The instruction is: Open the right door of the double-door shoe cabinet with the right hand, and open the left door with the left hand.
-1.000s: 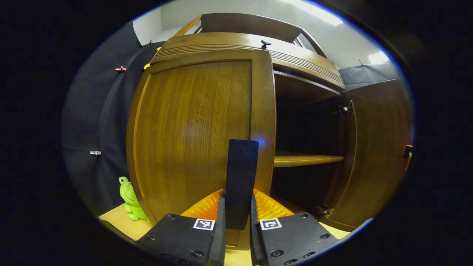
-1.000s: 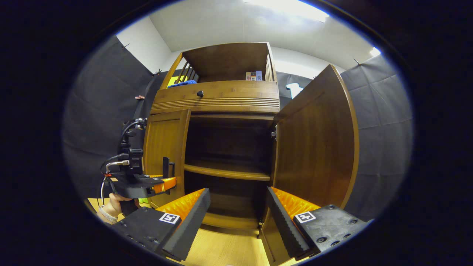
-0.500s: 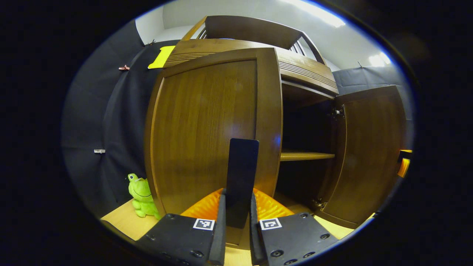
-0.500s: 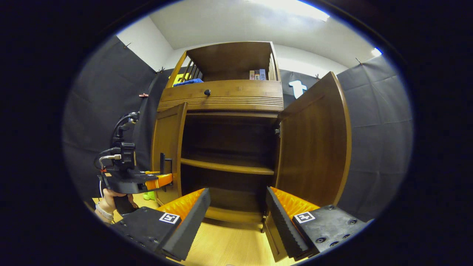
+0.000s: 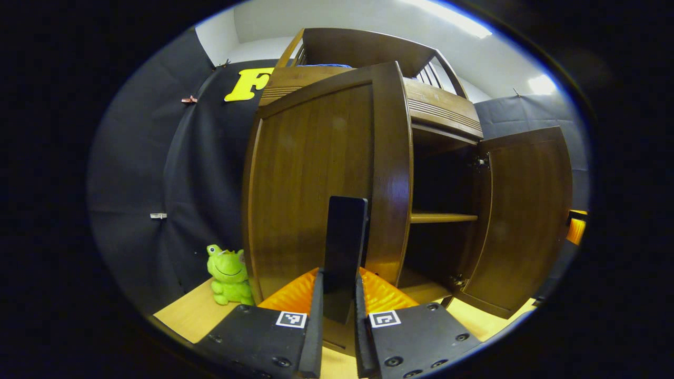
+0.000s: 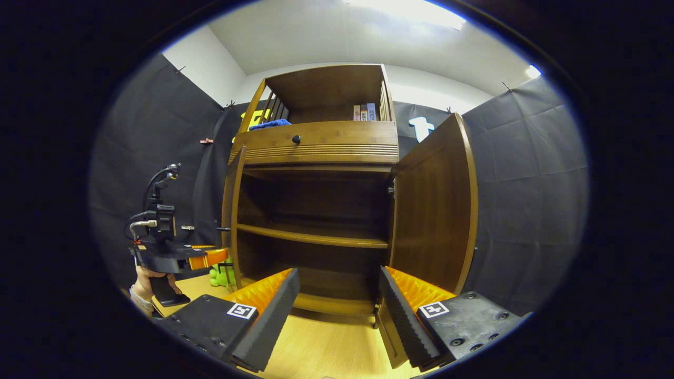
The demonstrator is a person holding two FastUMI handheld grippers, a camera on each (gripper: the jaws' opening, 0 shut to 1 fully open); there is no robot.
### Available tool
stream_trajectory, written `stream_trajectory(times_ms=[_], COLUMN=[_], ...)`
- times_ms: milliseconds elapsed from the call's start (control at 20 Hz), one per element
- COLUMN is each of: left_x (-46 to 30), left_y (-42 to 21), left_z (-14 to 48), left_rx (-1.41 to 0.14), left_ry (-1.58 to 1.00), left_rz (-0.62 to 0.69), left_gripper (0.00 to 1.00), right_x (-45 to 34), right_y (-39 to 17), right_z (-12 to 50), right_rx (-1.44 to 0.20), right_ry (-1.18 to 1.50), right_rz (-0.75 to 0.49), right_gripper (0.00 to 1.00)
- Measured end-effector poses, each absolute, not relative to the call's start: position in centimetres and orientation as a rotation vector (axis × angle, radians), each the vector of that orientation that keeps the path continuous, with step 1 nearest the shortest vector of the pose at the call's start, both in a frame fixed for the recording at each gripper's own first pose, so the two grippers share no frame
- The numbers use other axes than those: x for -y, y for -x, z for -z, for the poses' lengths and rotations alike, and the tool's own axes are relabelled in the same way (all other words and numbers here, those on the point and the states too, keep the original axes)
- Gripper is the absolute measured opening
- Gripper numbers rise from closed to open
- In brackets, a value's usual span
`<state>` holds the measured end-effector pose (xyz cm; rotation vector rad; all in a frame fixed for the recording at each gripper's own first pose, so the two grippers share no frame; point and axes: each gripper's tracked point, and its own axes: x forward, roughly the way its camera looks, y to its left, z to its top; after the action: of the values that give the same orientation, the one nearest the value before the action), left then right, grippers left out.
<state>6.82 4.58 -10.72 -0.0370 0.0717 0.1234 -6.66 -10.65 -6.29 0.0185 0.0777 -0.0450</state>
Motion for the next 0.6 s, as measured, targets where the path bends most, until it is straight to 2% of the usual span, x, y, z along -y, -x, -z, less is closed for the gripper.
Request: stream_trajectory(times_ms=[600], left_x=[-10.4], left_y=[-0.4], left_z=[10.6], left_rx=[-0.072], left_ry=[0.02], left_rz=[-0.233], left_gripper=[0.23], right_x=[6.4], right_y=[7.4], right_z=[7.1], right_rx=[-0.115], right_ry=[-0.036], right_rz=[-0.006], right_gripper=[0.96])
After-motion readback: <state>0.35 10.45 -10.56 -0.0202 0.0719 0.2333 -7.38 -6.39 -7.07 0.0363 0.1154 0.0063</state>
